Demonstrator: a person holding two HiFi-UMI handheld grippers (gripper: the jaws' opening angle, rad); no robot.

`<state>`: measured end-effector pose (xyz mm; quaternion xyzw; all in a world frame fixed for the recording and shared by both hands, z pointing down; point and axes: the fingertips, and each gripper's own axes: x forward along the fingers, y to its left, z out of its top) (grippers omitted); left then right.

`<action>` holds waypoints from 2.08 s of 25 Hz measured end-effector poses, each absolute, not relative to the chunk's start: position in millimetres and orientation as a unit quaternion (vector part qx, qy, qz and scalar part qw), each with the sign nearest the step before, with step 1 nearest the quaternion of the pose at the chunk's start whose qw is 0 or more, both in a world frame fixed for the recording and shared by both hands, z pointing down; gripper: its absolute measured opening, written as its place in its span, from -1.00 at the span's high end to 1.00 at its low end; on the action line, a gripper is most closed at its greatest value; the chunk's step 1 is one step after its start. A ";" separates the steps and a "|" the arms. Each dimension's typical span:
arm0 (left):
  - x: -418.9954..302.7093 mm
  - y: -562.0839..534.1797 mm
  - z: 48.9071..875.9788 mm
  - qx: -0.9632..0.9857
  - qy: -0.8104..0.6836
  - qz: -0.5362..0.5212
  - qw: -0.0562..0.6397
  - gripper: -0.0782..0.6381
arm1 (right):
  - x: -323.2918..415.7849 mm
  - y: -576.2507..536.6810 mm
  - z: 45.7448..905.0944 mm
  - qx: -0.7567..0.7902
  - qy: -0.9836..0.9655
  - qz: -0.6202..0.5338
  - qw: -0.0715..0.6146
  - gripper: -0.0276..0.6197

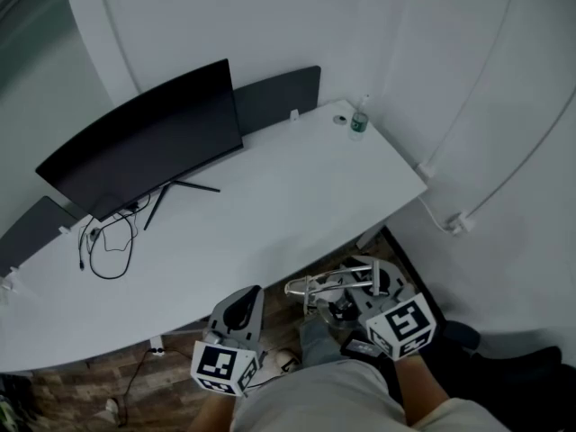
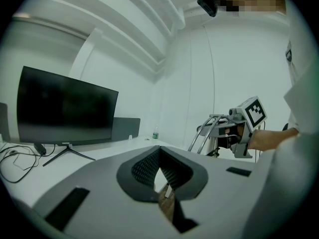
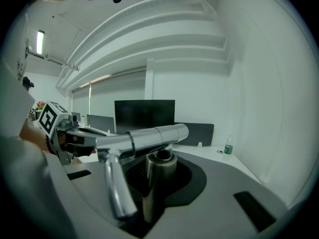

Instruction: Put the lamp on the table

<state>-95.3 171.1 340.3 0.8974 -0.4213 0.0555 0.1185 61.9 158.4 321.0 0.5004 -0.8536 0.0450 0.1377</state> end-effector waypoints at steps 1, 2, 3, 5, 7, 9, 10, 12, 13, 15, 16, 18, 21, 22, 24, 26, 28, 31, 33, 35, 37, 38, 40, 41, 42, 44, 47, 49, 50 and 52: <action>-94.2 164.9 340.4 0.897 -0.422 0.055 0.119 0.78 | 62.5 152.4 320.6 0.500 -0.854 0.044 0.139 0.74; -92.7 158.6 340.7 0.897 -0.423 0.054 0.120 0.78 | 63.1 146.2 320.3 0.498 -0.855 0.042 0.138 0.74; -91.0 152.1 341.4 0.896 -0.424 0.054 0.120 0.78 | 63.7 139.8 320.1 0.496 -0.857 0.040 0.136 0.74; -86.6 138.7 343.9 0.896 -0.425 0.053 0.122 0.78 | 66.7 126.4 320.4 0.493 -0.858 0.039 0.137 0.74; -80.4 124.8 347.2 0.895 -0.426 0.052 0.122 0.78 | 71.5 112.3 320.3 0.492 -0.859 0.042 0.138 0.74; -74.2 109.5 347.8 0.894 -0.429 0.053 0.122 0.78 | 76.1 96.7 320.1 0.488 -0.861 0.040 0.136 0.74; -71.7 101.1 347.4 0.893 -0.431 0.052 0.122 0.78 | 78.1 88.2 319.9 0.486 -0.862 0.040 0.136 0.74; -67.8 83.7 346.4 0.891 -0.434 0.051 0.122 0.78 | 81.2 70.6 319.4 0.482 -0.864 0.041 0.138 0.74; -66.1 75.1 346.8 0.890 -0.436 0.049 0.121 0.78 | 82.5 61.9 319.1 0.480 -0.865 0.041 0.138 0.74; -62.5 57.9 345.5 0.888 -0.441 0.047 0.119 0.78 | 85.4 44.8 318.6 0.474 -0.869 0.037 0.139 0.74; -60.7 49.0 343.2 0.886 -0.445 0.048 0.119 0.78 | 86.8 36.1 317.9 0.471 -0.870 0.036 0.138 0.74; -57.1 31.9 339.2 0.882 -0.453 0.048 0.118 0.78 | 89.0 18.5 315.0 0.465 -0.875 0.033 0.135 0.74; -49.8 8.6 335.8 0.879 -0.461 0.046 0.116 0.78 | 91.8 -7.2 309.3 0.453 -0.882 0.026 0.129 0.74; -47.0 1.4 335.0 0.877 -0.464 0.046 0.115 0.78 | 93.0 -15.3 307.5 0.449 -0.884 0.024 0.128 0.74; -41.2 -11.8 335.7 0.875 -0.469 0.044 0.113 0.78 | 95.9 -30.5 304.5 0.440 -0.889 0.020 0.125 0.74; -35.8 -23.8 337.4 0.872 -0.475 0.041 0.109 0.78 | 99.5 -44.4 302.0 0.432 -0.893 0.016 0.123 0.74; -31.0 -34.5 338.0 0.869 -0.482 0.039 0.108 0.78 | 102.8 -56.7 300.4 0.425 -0.897 0.011 0.123 0.74; -25.9 -46.1 339.1 0.863 -0.492 0.037 0.108 0.78 | 105.8 -71.7 300.9 0.415 -0.901 0.009 0.127 0.74; -23.9 -51.5 339.4 0.860 -0.497 0.036 0.108 0.78 | 107.1 -80.2 301.3 0.410 -0.903 0.008 0.129 0.74; -24.0 -55.3 339.5 0.857 -0.501 0.038 0.111 0.78 | 107.9 -88.0 301.7 0.407 -0.904 0.007 0.128 0.74; -26.7 -57.8 341.7 0.854 -0.505 0.040 0.115 0.78 | 107.4 -94.8 302.7 0.406 -0.905 0.010 0.128 0.74; -28.9 -58.9 343.7 0.853 -0.507 0.041 0.116 0.78 | 106.6 -97.8 303.2 0.406 -0.905 0.011 0.128 0.74; -34.0 -61.2 346.0 0.850 -0.511 0.041 0.120 0.78 | 104.4 -102.6 303.8 0.405 -0.905 0.012 0.127 0.74; -36.7 -62.7 346.0 0.849 -0.512 0.042 0.122 0.78 | 102.8 -104.7 303.7 0.405 -0.905 0.012 0.127 0.74; -39.4 -64.4 346.0 0.849 -0.513 0.042 0.123 0.78 | 100.7 -106.9 303.4 0.405 -0.905 0.013 0.126 0.74; -44.7 -69.0 346.4 0.849 -0.511 0.044 0.126 0.78 | 95.7 -112.3 302.6 0.407 -0.905 0.015 0.124 0.74; -53.1 -77.6 344.9 0.850 -0.509 0.049 0.130 0.78 | 88.9 -120.3 302.3 0.413 -0.902 0.020 0.120 0.74; -58.5 -83.5 344.6 0.851 -0.507 0.049 0.128 0.78 | 85.4 -125.1 303.0 0.418 -0.900 0.023 0.119 0.74; -61.3 -86.2 345.5 0.852 -0.506 0.048 0.126 0.78 | 83.4 -127.6 303.3 0.420 -0.899 0.024 0.119 0.74; -65.2 -90.9 345.5 0.853 -0.504 0.051 0.125 0.78 | 80.6 -131.8 303.9 0.424 -0.898 0.026 0.116 0.74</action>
